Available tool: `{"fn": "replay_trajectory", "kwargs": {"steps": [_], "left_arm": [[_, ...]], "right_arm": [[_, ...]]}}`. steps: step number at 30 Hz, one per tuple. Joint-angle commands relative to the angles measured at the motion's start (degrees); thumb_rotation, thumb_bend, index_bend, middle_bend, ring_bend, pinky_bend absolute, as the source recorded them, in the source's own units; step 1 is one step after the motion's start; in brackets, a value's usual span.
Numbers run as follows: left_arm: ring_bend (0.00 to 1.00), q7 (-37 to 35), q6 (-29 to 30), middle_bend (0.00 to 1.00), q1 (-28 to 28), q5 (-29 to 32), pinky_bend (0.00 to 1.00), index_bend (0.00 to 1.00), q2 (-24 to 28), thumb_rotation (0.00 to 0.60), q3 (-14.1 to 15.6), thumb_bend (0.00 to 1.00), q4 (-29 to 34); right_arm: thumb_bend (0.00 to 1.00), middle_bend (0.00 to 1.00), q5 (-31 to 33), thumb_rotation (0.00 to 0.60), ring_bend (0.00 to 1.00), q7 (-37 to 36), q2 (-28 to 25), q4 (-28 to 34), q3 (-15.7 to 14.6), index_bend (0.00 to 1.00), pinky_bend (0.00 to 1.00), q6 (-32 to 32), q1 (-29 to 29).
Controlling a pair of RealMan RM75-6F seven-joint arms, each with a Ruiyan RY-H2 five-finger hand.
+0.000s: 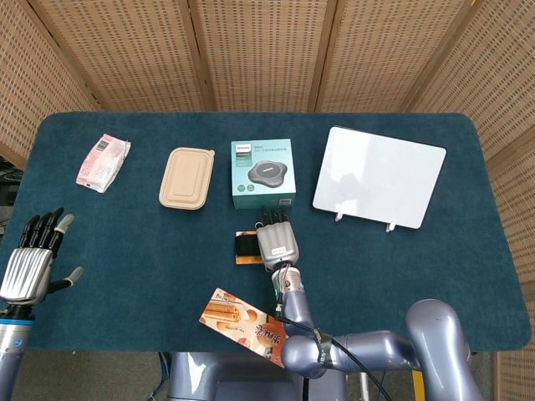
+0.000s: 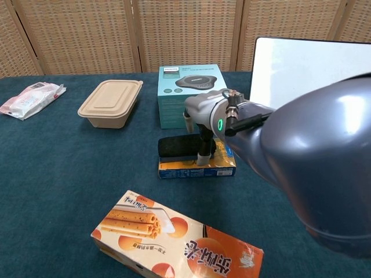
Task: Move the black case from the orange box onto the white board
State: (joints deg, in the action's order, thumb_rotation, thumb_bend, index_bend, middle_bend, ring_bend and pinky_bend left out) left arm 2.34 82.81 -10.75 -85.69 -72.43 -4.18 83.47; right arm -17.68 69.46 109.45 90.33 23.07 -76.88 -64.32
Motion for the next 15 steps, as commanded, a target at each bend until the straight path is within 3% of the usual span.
{"fn": "replay_trajectory", "kwargs": {"steps": [1,15], "left_arm": [[0.0,0.03,-0.07,0.0,-0.02,0.08,0.0,0.0,-0.01,0.6,0.0,0.23,-0.01],[0.0,-0.07,-0.83,0.0,-0.38,0.49,0.0,0.0,-0.11,0.6,0.0,0.23,-0.24]], "right_arm": [[0.16,0.0,0.0,0.6,0.0,-0.25,0.29,-0.62,-0.04,0.3,0.0,0.38,-0.22],[0.16,0.0,0.26,0.6,0.0,-0.73,1.75,-3.69,0.22,0.3,0.0,2.28,-1.65]]}}
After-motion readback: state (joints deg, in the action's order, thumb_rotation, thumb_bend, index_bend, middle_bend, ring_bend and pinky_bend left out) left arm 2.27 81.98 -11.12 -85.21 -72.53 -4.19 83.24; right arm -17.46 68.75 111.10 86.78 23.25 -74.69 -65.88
